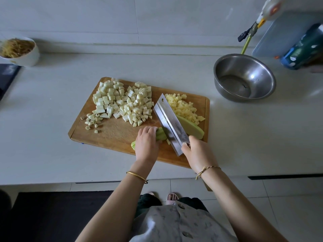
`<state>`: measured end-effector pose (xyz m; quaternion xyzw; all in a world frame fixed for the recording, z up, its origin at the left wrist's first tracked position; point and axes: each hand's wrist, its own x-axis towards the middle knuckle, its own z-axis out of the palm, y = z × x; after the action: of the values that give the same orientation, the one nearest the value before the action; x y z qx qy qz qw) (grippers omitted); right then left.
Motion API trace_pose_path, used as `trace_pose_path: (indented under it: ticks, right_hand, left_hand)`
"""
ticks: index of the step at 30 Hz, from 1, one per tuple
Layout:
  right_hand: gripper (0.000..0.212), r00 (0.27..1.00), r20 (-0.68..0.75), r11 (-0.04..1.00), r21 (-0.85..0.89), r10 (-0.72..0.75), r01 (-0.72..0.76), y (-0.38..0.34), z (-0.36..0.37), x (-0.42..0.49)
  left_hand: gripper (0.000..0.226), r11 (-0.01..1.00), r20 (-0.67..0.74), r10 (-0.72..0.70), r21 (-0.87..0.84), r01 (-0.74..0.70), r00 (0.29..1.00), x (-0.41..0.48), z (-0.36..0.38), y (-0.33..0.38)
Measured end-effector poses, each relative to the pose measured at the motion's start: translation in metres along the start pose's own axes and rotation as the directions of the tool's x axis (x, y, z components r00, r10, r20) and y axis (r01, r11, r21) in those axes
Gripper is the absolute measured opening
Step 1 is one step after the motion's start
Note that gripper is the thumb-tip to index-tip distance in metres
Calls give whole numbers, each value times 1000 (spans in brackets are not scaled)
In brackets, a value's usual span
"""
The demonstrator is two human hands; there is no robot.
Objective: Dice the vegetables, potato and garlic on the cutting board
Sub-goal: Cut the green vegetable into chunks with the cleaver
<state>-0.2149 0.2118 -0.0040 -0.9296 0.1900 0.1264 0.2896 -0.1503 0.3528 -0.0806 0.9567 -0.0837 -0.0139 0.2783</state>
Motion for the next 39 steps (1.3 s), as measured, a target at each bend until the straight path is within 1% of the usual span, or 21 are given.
trace_pose_path:
  ticks: [6, 9, 11, 17, 23, 29, 33, 35, 38, 39]
  right_hand:
    - [34, 999, 34, 1000, -4, 16, -16, -1, 4, 6]
    - [36, 999, 40, 999, -36, 25, -24, -3, 13, 7]
    - [37, 999, 32, 998, -43, 41, -40, -2, 18, 7]
    - [37, 999, -11, 998, 27, 48, -48, 3, 13, 2]
    - [38, 999, -46, 999, 33, 11, -10, -1, 1, 0]
    - [38, 999, -43, 1000, -29, 5, -6, -3, 6, 1]
    - [38, 999, -33, 999, -45, 5, -6, -7, 13, 4]
    - [36, 1000, -17, 998, -56, 13, -14, -9, 17, 5]
    - [26, 999, 0, 998, -57, 40, -40, -5, 24, 4]
    - [28, 999, 0, 998, -42, 46, -46, -4, 25, 4]
  left_hand:
    - [40, 1000, -11, -10, -8, 10, 1000, 0, 2, 0]
    - [39, 1000, -21, -5, -13, 5, 1000, -1, 2, 1]
    - [40, 1000, -17, 0, -17, 0, 1000, -1, 2, 0]
    - [39, 1000, -20, 4, -30, -5, 1000, -1, 3, 3]
    - [40, 999, 0, 6, -37, -6, 1000, 0, 3, 3]
    - [41, 999, 7, -21, -41, 22, 1000, 0, 3, 3]
    - [39, 998, 5, -8, -60, 8, 1000, -1, 3, 3]
    - [40, 998, 6, -10, -66, 11, 1000, -1, 4, 2]
    - [39, 997, 16, 0, -72, 1, 1000, -1, 2, 1]
    - [39, 997, 24, 7, -80, -5, 1000, -1, 1, 0]
